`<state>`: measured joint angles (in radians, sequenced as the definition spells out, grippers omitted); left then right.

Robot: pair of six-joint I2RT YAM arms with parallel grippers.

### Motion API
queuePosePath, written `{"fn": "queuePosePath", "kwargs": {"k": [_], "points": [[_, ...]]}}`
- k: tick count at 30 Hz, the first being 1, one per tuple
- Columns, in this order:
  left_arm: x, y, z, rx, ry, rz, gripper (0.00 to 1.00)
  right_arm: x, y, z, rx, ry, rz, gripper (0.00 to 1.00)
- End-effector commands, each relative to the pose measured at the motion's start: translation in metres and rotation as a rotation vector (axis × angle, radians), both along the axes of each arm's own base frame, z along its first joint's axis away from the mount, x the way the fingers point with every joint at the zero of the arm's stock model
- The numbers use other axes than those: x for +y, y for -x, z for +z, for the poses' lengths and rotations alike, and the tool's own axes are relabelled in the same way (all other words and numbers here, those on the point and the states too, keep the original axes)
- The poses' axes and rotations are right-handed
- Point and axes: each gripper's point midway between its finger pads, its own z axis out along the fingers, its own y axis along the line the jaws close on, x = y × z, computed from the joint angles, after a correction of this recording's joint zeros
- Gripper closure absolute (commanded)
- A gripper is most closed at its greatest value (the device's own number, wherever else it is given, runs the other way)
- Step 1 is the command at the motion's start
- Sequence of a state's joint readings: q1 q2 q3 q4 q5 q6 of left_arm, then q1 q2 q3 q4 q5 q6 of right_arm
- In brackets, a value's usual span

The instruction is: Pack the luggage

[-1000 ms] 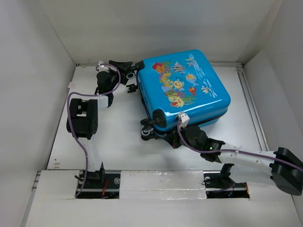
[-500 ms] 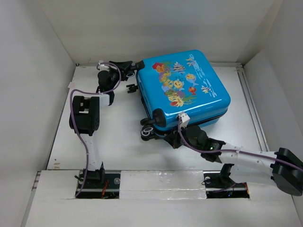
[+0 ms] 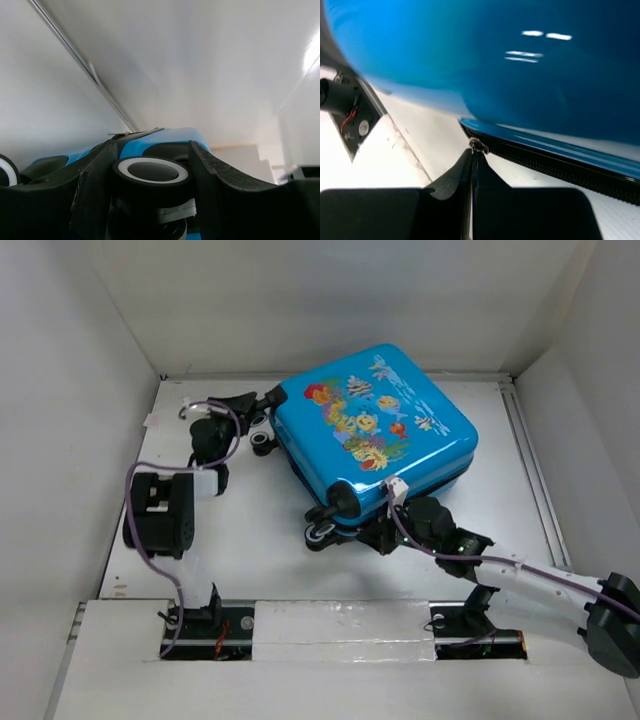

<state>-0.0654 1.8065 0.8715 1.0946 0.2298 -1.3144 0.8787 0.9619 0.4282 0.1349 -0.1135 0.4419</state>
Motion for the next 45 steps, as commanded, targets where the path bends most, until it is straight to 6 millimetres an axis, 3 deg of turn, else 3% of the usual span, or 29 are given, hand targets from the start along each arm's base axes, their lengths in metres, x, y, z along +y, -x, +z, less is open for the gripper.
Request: {"fn": "queuePosePath", "kwargs": {"k": [1,2,3,4,5,6,8,10,11,12,13,15,19,21,22,23,24,25,28,29,31,32,33,38,40,42,43,44,45], "points": [[0.026,0.051,0.057,-0.227,-0.066,0.084,1.0,0.004,-0.036,0.079,-0.089,-0.203,-0.01,1.0],[0.016,0.078,0.04,-0.203,-0.076,0.065,1.0,0.0,-0.048,0.081,-0.103,-0.187,-0.019,1.0],[0.017,0.09,0.035,-0.202,-0.082,0.089,1.0,-0.005,-0.06,0.09,-0.122,-0.192,-0.032,1.0],[0.016,0.104,0.032,-0.207,-0.078,0.094,1.0,-0.016,-0.081,0.116,-0.159,-0.216,-0.055,1.0],[0.011,0.116,0.023,-0.188,-0.077,0.087,1.0,-0.021,-0.092,0.126,-0.17,-0.218,-0.058,1.0],[0.0,0.142,0.012,-0.18,-0.09,0.06,1.0,-0.024,-0.102,0.125,-0.142,-0.209,-0.058,1.0],[-0.008,0.16,-0.004,-0.145,-0.136,0.061,1.0,-0.032,-0.114,0.14,-0.16,-0.211,-0.075,1.0],[-0.029,0.184,-0.006,-0.144,-0.166,0.025,1.0,-0.03,-0.108,0.128,-0.136,-0.204,-0.085,1.0],[-0.032,0.19,-0.016,-0.11,-0.193,0.024,1.0,-0.022,-0.089,0.09,-0.072,-0.174,-0.081,1.0],[-0.035,0.196,-0.017,-0.106,-0.204,0.022,1.0,-0.018,-0.077,0.073,-0.045,-0.17,-0.084,1.0],[-0.038,0.205,-0.006,-0.141,-0.202,0.013,1.0,-0.013,-0.063,0.075,-0.053,-0.221,-0.084,1.0],[-0.036,0.21,-0.002,-0.139,-0.203,0.013,1.0,-0.002,-0.025,0.046,-0.027,-0.292,-0.11,1.0],[-0.041,0.218,0.004,-0.155,-0.196,-0.019,1.0,0.007,0.002,0.012,-0.047,-0.254,-0.226,1.0],[-0.048,0.223,0.007,-0.168,-0.192,-0.054,1.0,0.012,-0.002,0.019,-0.122,-0.243,-0.297,1.0],[-0.05,0.224,0.007,-0.167,-0.19,-0.058,1.0,0.018,-0.008,0.035,-0.156,-0.249,-0.326,1.0],[-0.054,0.225,0.012,-0.182,-0.195,-0.063,1.0,0.018,-0.019,0.025,-0.179,-0.173,-0.373,1.0],[-0.065,0.229,0.014,-0.19,-0.206,-0.087,1.0,0.022,-0.025,0.03,-0.194,-0.15,-0.387,1.0],[-0.071,0.231,0.019,-0.203,-0.211,-0.095,1.0,0.031,-0.035,0.051,-0.221,-0.165,-0.411,1.0],[-0.093,0.241,0.02,-0.202,-0.213,-0.141,1.0,0.041,-0.05,0.05,-0.245,-0.115,-0.455,1.0],[-0.098,0.243,0.019,-0.203,-0.21,-0.152,1.0,0.047,-0.055,0.059,-0.252,-0.128,-0.473,1.0],[-0.115,0.253,0.019,-0.205,-0.206,-0.204,1.0,0.053,-0.064,0.045,-0.243,-0.091,-0.515,1.0],[-0.119,0.255,0.019,-0.206,-0.202,-0.21,1.0,0.061,-0.069,0.052,-0.248,-0.107,-0.527,1.0],[-0.124,0.257,0.015,-0.197,-0.207,-0.222,1.0,0.069,-0.072,0.032,-0.241,-0.054,-0.522,1.0],[-0.157,0.273,0.013,-0.21,-0.197,-0.324,1.0,0.103,-0.073,0.005,-0.208,-0.024,-0.418,1.0],[-0.156,0.273,0.016,-0.218,-0.19,-0.323,1.0,0.094,-0.069,0.005,-0.203,-0.025,-0.446,1.0],[-0.141,0.266,0.027,-0.243,-0.231,-0.242,1.0,0.079,-0.065,0.011,-0.173,-0.071,-0.462,1.0],[-0.134,0.261,0.008,-0.171,-0.326,-0.214,1.0,0.063,-0.06,0.002,-0.157,-0.054,-0.46,1.0],[-0.121,0.253,0.031,-0.18,-0.322,-0.146,1.0,0.051,-0.058,0.023,-0.156,-0.104,-0.466,1.0],[-0.097,0.24,0.031,-0.149,-0.36,-0.03,0.74,0.043,-0.054,0.026,-0.157,-0.106,-0.466,1.0]]}}
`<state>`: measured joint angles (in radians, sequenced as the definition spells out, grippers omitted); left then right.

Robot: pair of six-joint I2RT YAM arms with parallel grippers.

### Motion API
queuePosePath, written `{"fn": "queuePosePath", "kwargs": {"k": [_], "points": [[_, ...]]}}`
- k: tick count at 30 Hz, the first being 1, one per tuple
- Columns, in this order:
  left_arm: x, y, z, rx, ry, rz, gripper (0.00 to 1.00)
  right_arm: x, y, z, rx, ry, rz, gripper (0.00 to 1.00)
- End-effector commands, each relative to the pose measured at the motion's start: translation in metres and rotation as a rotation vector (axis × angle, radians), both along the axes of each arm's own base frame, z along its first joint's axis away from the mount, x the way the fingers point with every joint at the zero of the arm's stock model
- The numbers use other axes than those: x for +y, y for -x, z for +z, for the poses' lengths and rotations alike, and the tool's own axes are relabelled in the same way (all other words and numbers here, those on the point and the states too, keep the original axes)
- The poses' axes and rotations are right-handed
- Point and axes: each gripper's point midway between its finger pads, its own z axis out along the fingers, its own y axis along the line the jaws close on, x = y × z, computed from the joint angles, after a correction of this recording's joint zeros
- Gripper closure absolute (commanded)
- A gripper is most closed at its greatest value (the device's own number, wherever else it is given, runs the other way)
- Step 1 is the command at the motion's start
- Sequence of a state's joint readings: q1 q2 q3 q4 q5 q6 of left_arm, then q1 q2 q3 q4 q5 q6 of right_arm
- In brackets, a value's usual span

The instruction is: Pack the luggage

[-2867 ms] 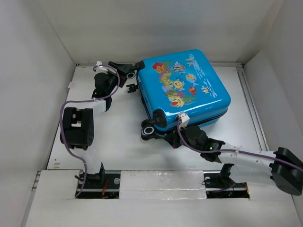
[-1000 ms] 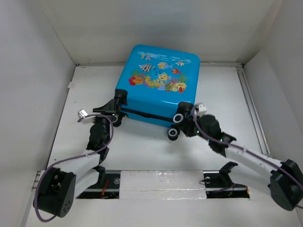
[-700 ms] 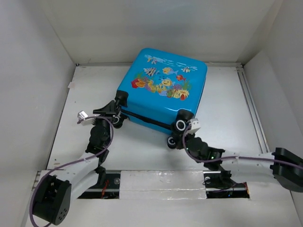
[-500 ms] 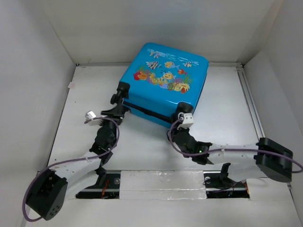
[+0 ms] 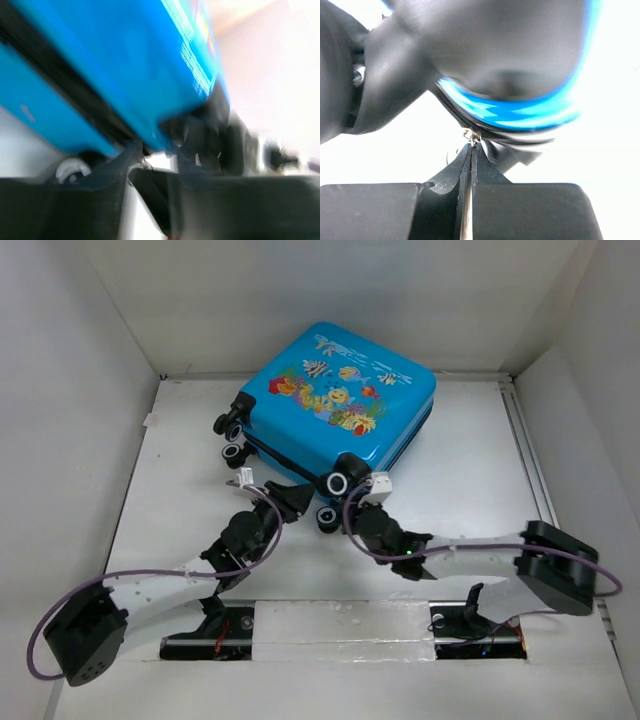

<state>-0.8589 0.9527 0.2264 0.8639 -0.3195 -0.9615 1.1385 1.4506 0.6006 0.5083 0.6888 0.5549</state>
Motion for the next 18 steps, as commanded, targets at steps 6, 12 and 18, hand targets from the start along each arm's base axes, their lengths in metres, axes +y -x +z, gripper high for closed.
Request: {"fn": "queuePosePath", "kwargs": {"k": [6,12,18], "points": [[0.129,-0.077,0.081,-0.06,0.017,0.449,0.0,-0.042,0.035,0.049,0.022,-0.218,0.082,1.0],[0.23,-0.104,0.077,-0.021,0.166,0.66,0.0,-0.033,0.043,0.041,0.064,-0.222,0.138,1.0],[0.219,-0.143,0.046,0.072,0.117,0.442,0.0,-0.032,0.043,0.04,0.064,-0.221,0.138,1.0]]}}
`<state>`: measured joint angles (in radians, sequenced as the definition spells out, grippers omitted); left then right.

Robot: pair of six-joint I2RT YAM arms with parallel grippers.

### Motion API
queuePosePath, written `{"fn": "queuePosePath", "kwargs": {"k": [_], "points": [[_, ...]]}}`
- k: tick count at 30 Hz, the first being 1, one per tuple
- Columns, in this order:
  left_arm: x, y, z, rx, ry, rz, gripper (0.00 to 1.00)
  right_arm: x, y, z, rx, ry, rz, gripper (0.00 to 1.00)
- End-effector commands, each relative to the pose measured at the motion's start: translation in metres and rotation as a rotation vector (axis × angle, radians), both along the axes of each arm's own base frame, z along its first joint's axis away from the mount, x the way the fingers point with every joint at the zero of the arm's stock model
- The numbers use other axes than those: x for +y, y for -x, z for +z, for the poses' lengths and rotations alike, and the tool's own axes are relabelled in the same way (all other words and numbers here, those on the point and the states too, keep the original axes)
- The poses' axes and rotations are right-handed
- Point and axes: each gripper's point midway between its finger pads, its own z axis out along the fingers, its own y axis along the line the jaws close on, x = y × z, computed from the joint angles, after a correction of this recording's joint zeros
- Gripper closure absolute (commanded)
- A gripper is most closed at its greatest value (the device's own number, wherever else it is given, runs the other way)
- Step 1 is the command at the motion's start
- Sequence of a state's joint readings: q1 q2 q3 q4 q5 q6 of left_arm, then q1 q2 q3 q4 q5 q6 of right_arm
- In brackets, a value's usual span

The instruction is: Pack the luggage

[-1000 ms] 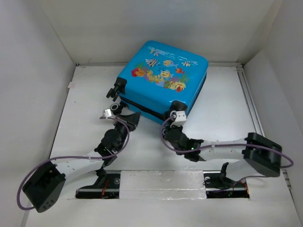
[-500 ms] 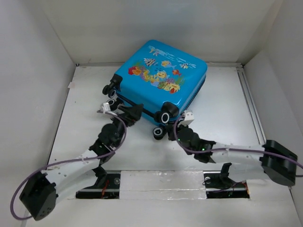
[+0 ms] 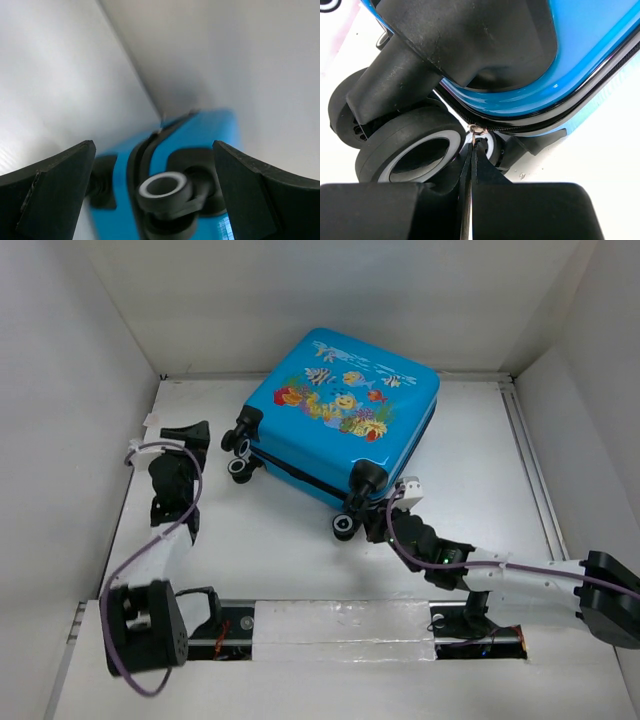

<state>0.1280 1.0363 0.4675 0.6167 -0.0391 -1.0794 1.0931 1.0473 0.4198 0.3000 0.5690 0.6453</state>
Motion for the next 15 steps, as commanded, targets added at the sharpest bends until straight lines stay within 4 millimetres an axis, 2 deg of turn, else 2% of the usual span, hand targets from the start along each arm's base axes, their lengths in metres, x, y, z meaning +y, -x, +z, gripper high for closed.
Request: {"fn": "queuePosePath", "kwargs": {"k": [1,2,5,6,9,12,14,15], "points": [[-0.05,-0.017,0.011,-0.052,0.041,-0.295,0.0,0.024,0.01,0.024,-0.006,-0.117,0.09,1.0],[-0.054,-0.023,0.002,-0.04,0.064,-0.322,0.0,0.025,0.01,0.023,-0.006,-0.117,0.09,1.0],[-0.062,-0.027,0.007,-0.091,0.107,-0.366,0.0,0.025,0.01,0.019,-0.001,-0.107,0.09,1.0],[-0.063,-0.03,0.001,-0.084,0.122,-0.375,0.02,0.026,0.011,0.019,0.001,-0.108,0.099,1.0],[-0.078,-0.029,0.007,-0.135,0.147,-0.422,0.03,0.026,0.011,0.014,0.006,-0.1,0.098,1.0],[-0.081,-0.031,0.012,-0.172,0.16,-0.442,0.04,0.026,0.011,0.011,0.01,-0.092,0.098,1.0],[-0.089,-0.029,0.018,-0.202,0.162,-0.479,0.07,0.029,0.011,0.009,0.014,-0.092,0.107,1.0],[-0.089,-0.03,0.018,-0.211,0.159,-0.48,0.16,0.029,0.011,0.009,0.014,-0.092,0.107,1.0]]}}
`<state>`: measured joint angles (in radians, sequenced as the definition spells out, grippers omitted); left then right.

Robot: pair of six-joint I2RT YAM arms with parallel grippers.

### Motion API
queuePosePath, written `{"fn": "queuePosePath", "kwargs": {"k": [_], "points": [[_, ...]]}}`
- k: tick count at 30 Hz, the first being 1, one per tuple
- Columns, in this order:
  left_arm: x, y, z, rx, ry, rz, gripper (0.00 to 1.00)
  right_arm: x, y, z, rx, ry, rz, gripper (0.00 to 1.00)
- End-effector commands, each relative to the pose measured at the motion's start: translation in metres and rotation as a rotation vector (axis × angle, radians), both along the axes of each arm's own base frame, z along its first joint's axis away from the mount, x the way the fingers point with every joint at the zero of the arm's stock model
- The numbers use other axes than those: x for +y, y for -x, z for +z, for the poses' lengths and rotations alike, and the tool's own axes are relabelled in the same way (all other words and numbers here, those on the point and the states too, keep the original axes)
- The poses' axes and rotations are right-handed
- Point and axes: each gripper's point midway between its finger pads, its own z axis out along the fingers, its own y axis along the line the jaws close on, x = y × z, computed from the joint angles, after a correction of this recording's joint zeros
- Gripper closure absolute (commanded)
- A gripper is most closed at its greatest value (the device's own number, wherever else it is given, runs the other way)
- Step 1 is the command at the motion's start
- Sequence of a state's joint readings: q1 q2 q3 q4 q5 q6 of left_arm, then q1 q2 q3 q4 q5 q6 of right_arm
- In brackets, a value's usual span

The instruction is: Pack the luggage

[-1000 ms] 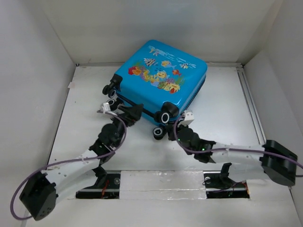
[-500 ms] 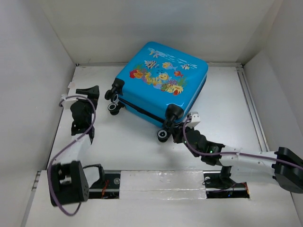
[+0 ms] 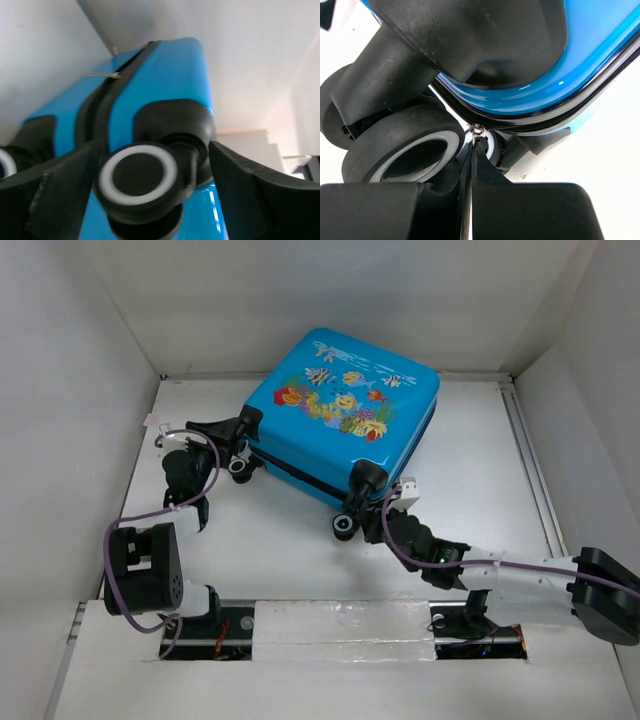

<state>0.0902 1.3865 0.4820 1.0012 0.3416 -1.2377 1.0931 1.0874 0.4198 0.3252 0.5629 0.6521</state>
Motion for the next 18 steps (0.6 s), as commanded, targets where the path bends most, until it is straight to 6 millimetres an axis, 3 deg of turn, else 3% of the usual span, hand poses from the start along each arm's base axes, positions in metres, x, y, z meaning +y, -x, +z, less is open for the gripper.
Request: {"fn": "queuePosePath", "kwargs": {"k": [1,2,3,4,6,7,11,12,14,15,18], "points": [[-0.011,0.003,0.039,-0.167,0.012,-0.06,0.22,0.024,0.012,0.016,0.002,-0.099,0.102,1.0],[-0.011,0.002,0.036,-0.154,0.022,-0.06,0.3,0.024,0.012,0.016,0.002,-0.099,0.102,1.0],[-0.011,0.003,0.042,-0.181,0.019,-0.06,0.44,0.023,0.01,0.016,0.005,-0.101,0.102,1.0],[-0.009,0.002,0.037,-0.172,0.021,-0.051,0.73,0.025,0.011,0.018,0.002,-0.111,0.111,1.0],[-0.013,0.001,0.039,-0.194,0.029,-0.061,1.0,0.023,0.007,0.029,-0.012,-0.146,0.112,1.0],[-0.013,0.002,0.044,-0.216,0.036,-0.063,1.0,0.022,0.006,0.029,-0.009,-0.148,0.115,1.0],[-0.035,0.007,0.038,-0.23,0.012,-0.081,1.0,0.013,-0.008,0.062,-0.067,-0.208,0.127,1.0],[-0.051,0.012,0.041,-0.243,0.005,-0.116,1.0,0.01,-0.013,0.073,-0.091,-0.22,0.126,1.0],[-0.065,0.019,0.041,-0.257,0.002,-0.131,1.0,-0.003,-0.028,0.094,-0.126,-0.251,0.122,1.0],[-0.083,0.031,0.036,-0.256,-0.003,-0.174,1.0,-0.011,-0.031,0.108,-0.149,-0.275,0.122,1.0],[-0.11,0.054,0.024,-0.247,-0.024,-0.214,1.0,-0.032,-0.051,0.144,-0.204,-0.3,0.112,1.0]]}}
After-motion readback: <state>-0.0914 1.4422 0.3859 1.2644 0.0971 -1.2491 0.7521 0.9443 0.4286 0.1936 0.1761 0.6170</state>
